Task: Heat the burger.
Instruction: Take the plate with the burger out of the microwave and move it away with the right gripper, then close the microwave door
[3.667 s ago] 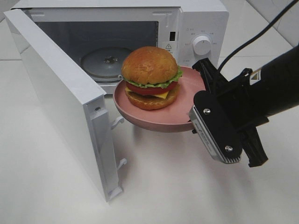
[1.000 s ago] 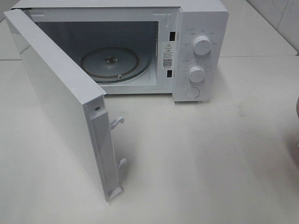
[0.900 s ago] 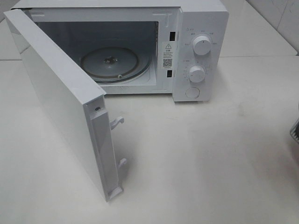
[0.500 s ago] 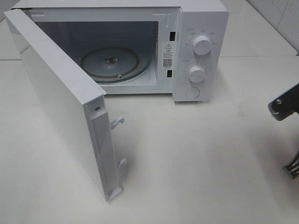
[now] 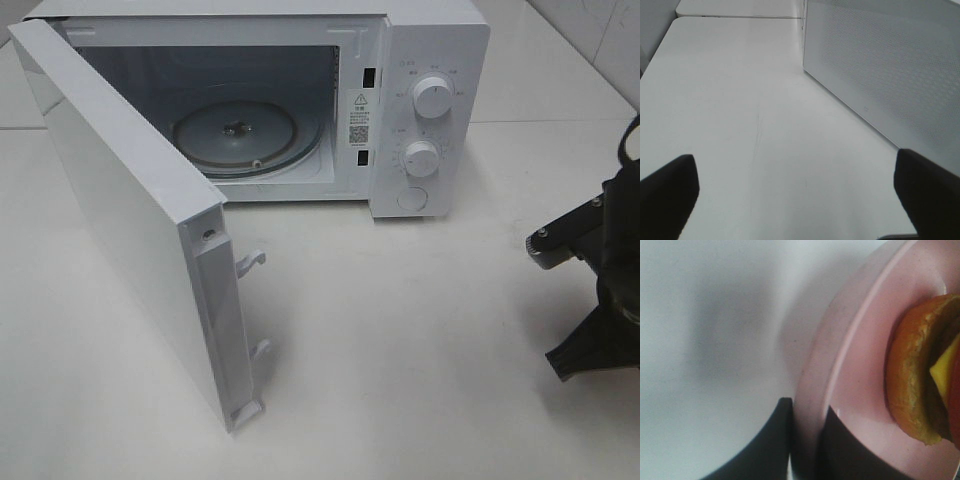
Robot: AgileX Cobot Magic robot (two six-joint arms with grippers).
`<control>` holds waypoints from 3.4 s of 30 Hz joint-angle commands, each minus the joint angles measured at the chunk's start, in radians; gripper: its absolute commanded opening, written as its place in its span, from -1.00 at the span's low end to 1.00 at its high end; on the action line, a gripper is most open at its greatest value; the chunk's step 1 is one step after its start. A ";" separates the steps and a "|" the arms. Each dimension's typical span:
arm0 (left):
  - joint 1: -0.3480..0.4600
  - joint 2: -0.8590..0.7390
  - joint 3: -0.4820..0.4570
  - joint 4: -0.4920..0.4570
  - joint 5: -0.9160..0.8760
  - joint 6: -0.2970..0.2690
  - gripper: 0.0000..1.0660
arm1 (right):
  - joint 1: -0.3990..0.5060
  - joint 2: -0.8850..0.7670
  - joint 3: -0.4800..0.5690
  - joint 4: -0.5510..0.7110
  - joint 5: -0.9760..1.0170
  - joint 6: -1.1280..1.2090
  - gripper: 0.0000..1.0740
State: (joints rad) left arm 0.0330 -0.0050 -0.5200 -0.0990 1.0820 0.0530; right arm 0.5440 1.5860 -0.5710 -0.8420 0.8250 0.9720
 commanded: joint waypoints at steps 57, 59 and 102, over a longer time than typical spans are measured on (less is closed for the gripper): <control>0.000 -0.016 0.003 -0.002 -0.012 0.001 0.84 | -0.002 -0.589 -0.121 0.715 0.045 -0.815 0.50; 0.000 -0.016 0.003 -0.002 -0.012 0.001 0.84 | -0.002 -0.616 -0.121 0.715 0.060 -0.815 0.49; 0.000 -0.016 0.003 -0.002 -0.012 0.001 0.84 | -0.413 -1.512 0.066 0.821 0.168 -0.806 0.42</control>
State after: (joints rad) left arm 0.0330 -0.0050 -0.5200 -0.0990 1.0820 0.0530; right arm 0.1600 0.1100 -0.5220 -0.0360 0.9560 0.1770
